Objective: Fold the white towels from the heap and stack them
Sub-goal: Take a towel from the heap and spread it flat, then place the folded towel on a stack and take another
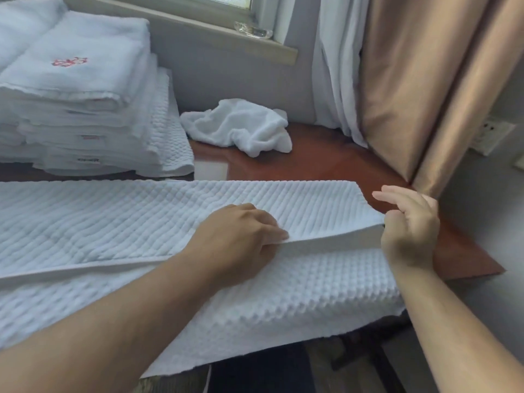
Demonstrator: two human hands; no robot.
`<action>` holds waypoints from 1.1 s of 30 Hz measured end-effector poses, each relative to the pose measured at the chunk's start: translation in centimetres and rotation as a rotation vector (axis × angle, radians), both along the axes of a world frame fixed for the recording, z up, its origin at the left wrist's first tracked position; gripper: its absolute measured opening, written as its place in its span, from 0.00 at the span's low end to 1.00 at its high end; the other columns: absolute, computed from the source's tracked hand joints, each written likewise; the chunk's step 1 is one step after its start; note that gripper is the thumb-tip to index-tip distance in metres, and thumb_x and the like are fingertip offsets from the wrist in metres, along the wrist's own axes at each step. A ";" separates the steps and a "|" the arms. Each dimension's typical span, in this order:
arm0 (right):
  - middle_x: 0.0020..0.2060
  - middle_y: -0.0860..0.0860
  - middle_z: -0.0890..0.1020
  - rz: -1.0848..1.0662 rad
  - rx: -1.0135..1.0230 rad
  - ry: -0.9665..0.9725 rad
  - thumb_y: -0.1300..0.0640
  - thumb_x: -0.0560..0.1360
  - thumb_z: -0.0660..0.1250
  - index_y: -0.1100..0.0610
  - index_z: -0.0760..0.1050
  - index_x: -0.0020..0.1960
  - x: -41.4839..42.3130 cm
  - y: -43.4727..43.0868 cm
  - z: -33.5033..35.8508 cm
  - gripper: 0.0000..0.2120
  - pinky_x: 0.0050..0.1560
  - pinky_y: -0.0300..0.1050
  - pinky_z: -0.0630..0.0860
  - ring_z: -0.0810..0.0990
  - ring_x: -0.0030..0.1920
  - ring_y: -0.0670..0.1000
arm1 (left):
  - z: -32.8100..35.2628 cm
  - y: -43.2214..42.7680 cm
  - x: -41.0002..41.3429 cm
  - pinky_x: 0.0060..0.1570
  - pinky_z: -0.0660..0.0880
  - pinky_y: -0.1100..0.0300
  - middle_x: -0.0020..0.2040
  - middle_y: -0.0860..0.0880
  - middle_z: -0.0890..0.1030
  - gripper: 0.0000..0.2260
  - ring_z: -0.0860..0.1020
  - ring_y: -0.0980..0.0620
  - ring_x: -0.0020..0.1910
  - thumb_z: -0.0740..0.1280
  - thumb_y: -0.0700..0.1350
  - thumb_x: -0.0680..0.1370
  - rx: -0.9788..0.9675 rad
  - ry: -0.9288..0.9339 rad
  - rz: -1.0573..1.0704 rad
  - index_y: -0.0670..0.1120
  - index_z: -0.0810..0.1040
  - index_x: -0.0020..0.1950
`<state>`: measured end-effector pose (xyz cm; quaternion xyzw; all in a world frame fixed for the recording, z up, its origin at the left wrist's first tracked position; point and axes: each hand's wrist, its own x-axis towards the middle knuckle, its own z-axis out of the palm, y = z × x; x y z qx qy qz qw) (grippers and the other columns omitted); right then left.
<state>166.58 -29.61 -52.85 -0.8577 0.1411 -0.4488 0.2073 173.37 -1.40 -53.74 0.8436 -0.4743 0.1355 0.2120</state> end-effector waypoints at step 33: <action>0.60 0.40 0.77 -0.064 0.905 0.435 0.30 0.69 0.71 0.35 0.48 0.79 -13.2 -0.3 -6.5 0.47 0.61 0.49 0.65 0.73 0.62 0.46 | -1.2 -1.0 -2.5 0.78 0.37 0.44 0.82 0.54 0.39 0.34 0.36 0.52 0.80 0.38 0.69 0.77 0.415 0.187 0.045 0.58 0.43 0.82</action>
